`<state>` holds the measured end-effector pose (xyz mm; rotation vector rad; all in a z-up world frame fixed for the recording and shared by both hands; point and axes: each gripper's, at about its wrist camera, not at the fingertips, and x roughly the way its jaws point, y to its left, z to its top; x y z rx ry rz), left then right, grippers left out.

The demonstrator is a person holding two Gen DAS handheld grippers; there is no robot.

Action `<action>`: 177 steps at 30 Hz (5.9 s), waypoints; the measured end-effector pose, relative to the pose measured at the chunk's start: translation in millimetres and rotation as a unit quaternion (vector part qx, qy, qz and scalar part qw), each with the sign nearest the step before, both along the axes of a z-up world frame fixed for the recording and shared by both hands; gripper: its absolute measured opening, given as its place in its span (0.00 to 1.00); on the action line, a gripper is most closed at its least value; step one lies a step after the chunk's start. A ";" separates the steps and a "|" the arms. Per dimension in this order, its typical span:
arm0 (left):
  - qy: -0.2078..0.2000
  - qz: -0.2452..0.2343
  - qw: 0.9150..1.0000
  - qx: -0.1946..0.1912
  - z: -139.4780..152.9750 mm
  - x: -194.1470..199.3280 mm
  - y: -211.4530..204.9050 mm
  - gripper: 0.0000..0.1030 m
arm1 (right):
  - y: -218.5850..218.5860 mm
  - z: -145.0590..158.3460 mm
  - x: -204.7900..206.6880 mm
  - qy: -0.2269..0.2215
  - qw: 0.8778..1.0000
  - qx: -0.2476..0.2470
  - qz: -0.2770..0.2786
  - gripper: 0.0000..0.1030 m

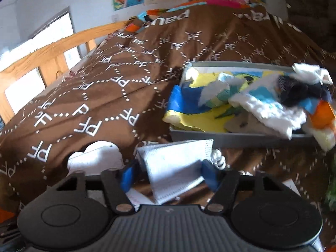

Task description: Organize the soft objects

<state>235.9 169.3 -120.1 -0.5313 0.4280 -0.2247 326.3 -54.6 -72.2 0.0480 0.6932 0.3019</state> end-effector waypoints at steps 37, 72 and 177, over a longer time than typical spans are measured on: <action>-0.007 0.032 0.997 0.076 30.1 -5.3 -20.7 0.10 | -48.7 22.7 -69.0 -0.207 0.973 -0.067 0.084 0.07; 0.006 0.047 0.972 0.229 116.6 144.9 -151.0 0.10 | -146.2 38.4 32.2 -0.258 0.963 0.042 0.057 0.07; -0.053 0.134 0.962 0.230 185.7 -30.7 -163.6 0.99 | -197.3 123.6 -102.3 -0.223 0.973 0.062 -0.011 1.00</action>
